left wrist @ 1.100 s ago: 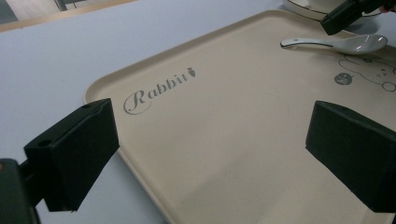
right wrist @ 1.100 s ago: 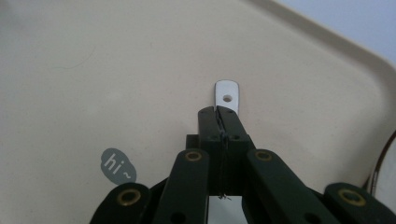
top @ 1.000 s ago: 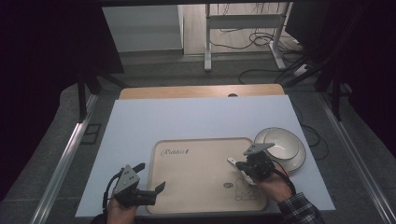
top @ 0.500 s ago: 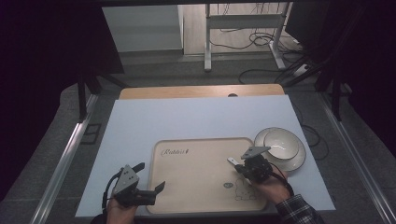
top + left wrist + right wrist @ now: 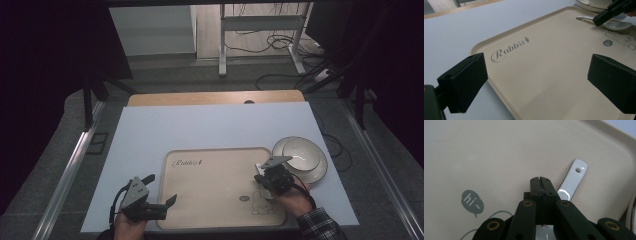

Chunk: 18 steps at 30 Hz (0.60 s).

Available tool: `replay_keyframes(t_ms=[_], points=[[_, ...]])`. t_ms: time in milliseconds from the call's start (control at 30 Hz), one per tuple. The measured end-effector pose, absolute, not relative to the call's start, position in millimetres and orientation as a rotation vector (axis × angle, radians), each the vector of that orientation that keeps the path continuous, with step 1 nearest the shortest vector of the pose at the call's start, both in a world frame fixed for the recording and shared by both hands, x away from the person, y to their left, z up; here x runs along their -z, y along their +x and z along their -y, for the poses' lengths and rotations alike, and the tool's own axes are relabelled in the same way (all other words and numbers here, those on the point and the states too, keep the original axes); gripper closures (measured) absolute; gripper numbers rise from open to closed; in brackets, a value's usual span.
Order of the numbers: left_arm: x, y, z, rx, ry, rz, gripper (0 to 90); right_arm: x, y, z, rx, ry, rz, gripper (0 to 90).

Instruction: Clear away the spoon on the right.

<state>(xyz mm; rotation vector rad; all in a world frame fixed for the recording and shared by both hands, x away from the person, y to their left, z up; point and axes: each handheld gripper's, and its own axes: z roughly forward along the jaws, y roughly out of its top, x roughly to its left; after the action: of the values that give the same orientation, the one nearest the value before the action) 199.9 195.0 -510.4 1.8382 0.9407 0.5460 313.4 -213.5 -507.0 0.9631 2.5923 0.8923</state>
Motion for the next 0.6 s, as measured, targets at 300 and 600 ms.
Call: replay_keyframes(t_ms=[300, 600], points=[[510.4, 199.9, -194.8, -0.547, 1.839, -0.940, 2.6, 506.5, 316.0, 219.5, -0.905, 0.990, -2.574, 90.0], [510.6, 200.0, -194.7, -0.547, 1.840, -0.941, 2.6, 505.7, 315.9, 220.4, -0.918, 1.005, -2.562, 86.3]])
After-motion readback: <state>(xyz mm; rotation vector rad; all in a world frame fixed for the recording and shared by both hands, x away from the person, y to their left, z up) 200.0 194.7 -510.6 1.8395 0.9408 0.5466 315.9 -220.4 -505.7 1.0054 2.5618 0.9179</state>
